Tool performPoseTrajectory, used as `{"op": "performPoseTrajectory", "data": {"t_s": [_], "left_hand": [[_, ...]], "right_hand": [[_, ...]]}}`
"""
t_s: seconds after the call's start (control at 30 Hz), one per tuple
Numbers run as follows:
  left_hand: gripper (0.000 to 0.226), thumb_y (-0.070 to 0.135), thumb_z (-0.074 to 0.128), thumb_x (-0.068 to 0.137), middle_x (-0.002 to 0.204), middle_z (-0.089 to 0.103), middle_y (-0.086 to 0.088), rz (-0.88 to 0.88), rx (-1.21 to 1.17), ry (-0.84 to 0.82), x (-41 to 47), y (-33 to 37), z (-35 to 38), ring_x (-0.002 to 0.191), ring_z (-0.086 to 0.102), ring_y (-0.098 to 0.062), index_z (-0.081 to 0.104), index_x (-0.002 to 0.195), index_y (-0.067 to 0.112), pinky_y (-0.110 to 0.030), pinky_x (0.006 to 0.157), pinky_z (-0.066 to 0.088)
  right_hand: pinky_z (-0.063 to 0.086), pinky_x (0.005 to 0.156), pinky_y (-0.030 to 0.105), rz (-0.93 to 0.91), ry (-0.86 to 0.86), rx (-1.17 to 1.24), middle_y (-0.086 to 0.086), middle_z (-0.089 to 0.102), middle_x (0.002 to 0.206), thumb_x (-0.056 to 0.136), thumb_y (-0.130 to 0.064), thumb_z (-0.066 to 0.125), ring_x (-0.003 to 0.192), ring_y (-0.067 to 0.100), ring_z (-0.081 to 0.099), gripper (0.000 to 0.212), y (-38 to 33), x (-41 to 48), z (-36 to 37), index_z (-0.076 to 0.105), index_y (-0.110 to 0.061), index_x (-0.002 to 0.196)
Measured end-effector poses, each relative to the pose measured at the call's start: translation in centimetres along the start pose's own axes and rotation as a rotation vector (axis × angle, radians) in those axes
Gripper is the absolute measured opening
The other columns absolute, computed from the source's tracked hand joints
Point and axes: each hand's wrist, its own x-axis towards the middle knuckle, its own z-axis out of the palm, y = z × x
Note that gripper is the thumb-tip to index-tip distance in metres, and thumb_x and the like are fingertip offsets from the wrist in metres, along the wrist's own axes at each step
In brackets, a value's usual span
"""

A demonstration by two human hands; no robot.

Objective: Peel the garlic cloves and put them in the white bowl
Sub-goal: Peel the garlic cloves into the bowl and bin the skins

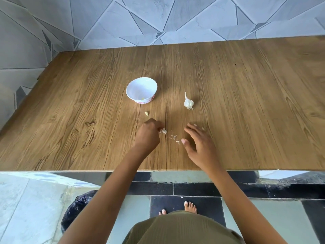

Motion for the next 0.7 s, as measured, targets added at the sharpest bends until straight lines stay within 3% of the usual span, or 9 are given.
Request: {"op": "performPoseTrajectory", "data": {"t_s": [0.17,0.37,0.43,0.57,0.7], "left_hand": [[0.038,-0.015,0.048,0.082,0.106,0.061,-0.014,0.050,0.003,-0.071,-0.3,2.1,1.2,0.086,0.063,-0.028,0.069,0.107,0.004,-0.033,0.075,0.053],[0.025,0.009,0.062,0.084,0.107,0.062,-0.009,0.143,-0.019,-0.141,-1.5,4.1,1.3,0.090,0.062,-0.023,0.069,0.109,0.011,-0.034,0.080,0.052],[0.021,0.013,0.064,0.085,0.105,0.064,-0.006,0.157,0.021,-0.114,-1.9,4.5,1.4,0.087,0.064,-0.021,0.070,0.105,0.014,-0.035,0.076,0.054],[0.017,0.000,0.061,0.084,0.093,0.069,-0.009,0.171,0.077,-0.047,-2.2,4.5,1.9,0.074,0.067,-0.027,0.074,0.093,0.007,-0.040,0.062,0.056],[0.016,-0.006,0.061,0.078,0.078,0.069,-0.010,0.143,0.032,-0.011,-1.7,4.1,1.7,0.065,0.065,-0.025,0.074,0.080,0.004,-0.038,0.059,0.054]], "right_hand": [[0.037,0.107,0.036,0.038,0.089,0.189,0.007,0.057,0.132,0.093,-0.026,0.048,0.127,0.019,0.048,0.041,0.0,-0.2,-0.3,0.057,-0.006,0.127],[0.040,0.103,0.028,0.045,0.122,0.279,0.006,0.058,0.130,0.094,-0.025,0.046,0.122,0.017,0.052,0.040,0.3,-0.2,-0.4,0.056,-0.006,0.127],[0.038,0.102,0.022,0.051,0.132,0.302,0.005,0.058,0.130,0.094,-0.026,0.044,0.122,0.014,0.052,0.041,0.3,-0.3,-0.5,0.056,-0.006,0.128],[0.034,0.097,0.005,0.065,0.147,0.405,0.000,0.058,0.128,0.096,-0.026,0.043,0.118,0.004,0.049,0.040,0.2,-0.2,-1.2,0.053,-0.008,0.131],[0.038,0.101,0.014,0.104,0.145,0.571,-0.006,0.054,0.129,0.099,-0.021,0.045,0.120,0.003,0.050,0.036,-0.4,0.0,-1.8,0.052,-0.010,0.132]]}}
